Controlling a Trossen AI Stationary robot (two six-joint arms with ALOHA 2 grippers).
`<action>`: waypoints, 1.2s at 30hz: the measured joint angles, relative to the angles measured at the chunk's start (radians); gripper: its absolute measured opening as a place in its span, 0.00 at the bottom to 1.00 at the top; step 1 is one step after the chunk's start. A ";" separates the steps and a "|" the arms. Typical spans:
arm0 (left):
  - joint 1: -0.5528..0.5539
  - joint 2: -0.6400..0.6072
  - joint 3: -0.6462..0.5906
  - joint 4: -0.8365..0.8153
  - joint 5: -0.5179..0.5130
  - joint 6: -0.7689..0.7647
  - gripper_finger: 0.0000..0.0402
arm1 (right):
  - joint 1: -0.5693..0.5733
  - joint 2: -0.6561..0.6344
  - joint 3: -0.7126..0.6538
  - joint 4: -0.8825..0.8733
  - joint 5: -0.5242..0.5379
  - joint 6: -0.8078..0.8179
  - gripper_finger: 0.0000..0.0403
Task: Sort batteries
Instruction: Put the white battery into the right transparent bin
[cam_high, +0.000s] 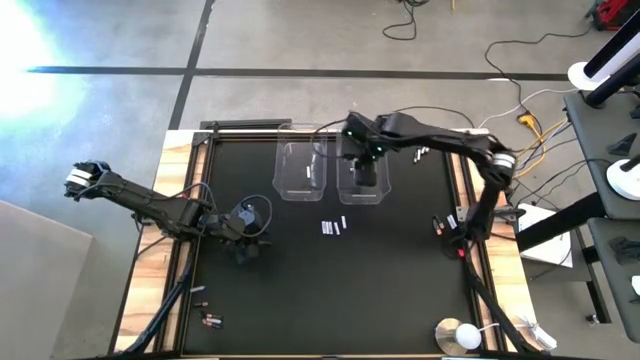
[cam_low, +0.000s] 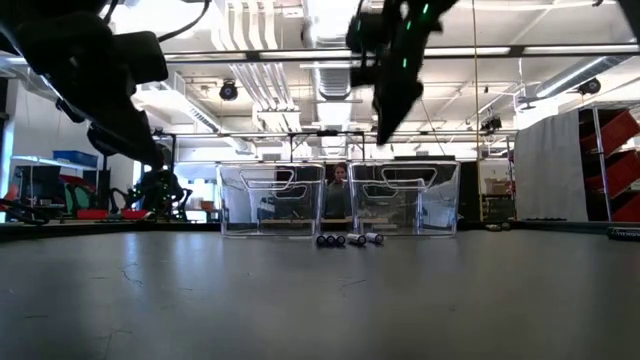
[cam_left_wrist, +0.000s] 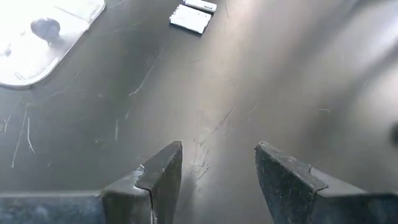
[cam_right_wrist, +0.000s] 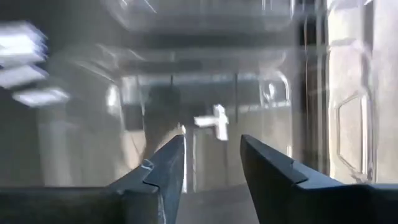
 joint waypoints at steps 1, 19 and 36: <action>0.000 0.000 0.000 -0.001 0.000 0.009 0.45 | 0.031 -0.025 0.000 0.000 0.001 0.049 0.40; 0.000 -0.006 -0.001 -0.034 0.001 0.187 0.45 | 0.655 -0.144 -0.250 0.154 0.289 1.183 0.52; -0.001 -0.186 -0.016 -0.222 -0.007 0.156 0.45 | 0.693 -0.036 -0.713 0.951 0.627 1.193 0.55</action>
